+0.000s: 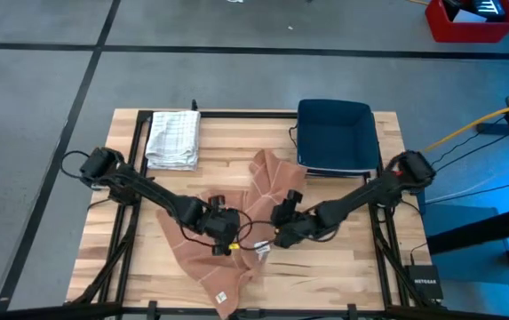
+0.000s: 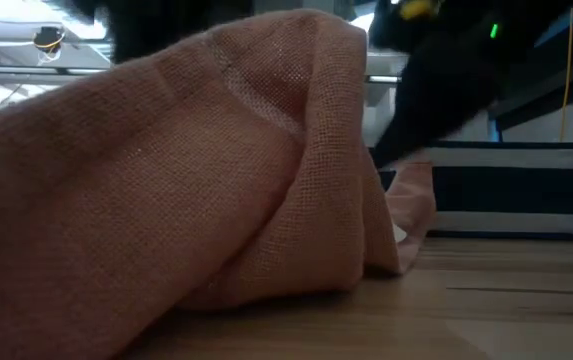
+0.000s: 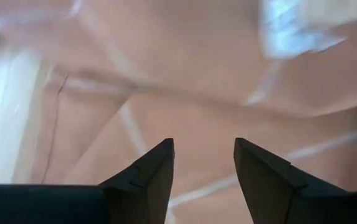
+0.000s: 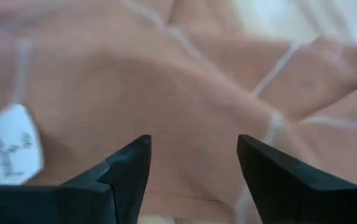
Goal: Fold towel
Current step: Fold the brown towel on the table
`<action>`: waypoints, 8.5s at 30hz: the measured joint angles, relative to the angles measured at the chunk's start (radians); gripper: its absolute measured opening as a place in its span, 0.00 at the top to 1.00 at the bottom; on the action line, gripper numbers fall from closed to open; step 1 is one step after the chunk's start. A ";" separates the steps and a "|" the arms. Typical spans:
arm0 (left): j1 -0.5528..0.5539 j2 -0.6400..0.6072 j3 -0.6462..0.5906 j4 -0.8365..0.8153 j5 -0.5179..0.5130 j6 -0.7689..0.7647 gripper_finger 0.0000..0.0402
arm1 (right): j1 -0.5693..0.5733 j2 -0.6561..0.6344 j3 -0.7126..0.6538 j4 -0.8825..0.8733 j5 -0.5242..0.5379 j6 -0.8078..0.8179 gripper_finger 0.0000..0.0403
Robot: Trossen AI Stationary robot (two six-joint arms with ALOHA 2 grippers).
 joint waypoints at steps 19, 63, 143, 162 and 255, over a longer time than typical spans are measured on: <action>0.216 -0.004 -0.431 0.301 -0.049 -0.234 0.64 | 0.049 0.177 0.005 0.017 -0.226 0.225 0.40; 0.312 0.109 -0.397 0.698 0.052 0.136 0.64 | 0.132 0.176 0.070 -0.153 -0.123 0.452 0.40; -0.068 -0.227 -0.475 0.548 -0.155 -0.300 0.64 | -0.076 -0.123 -0.115 0.185 -0.451 -0.048 0.40; 0.216 0.000 -0.474 0.694 -0.028 -0.010 0.64 | 0.117 0.104 -0.177 0.367 -0.182 0.224 0.40; -0.382 -0.190 -0.632 0.509 -0.199 -0.955 0.64 | -0.461 0.194 -0.085 0.428 -0.287 -0.228 0.40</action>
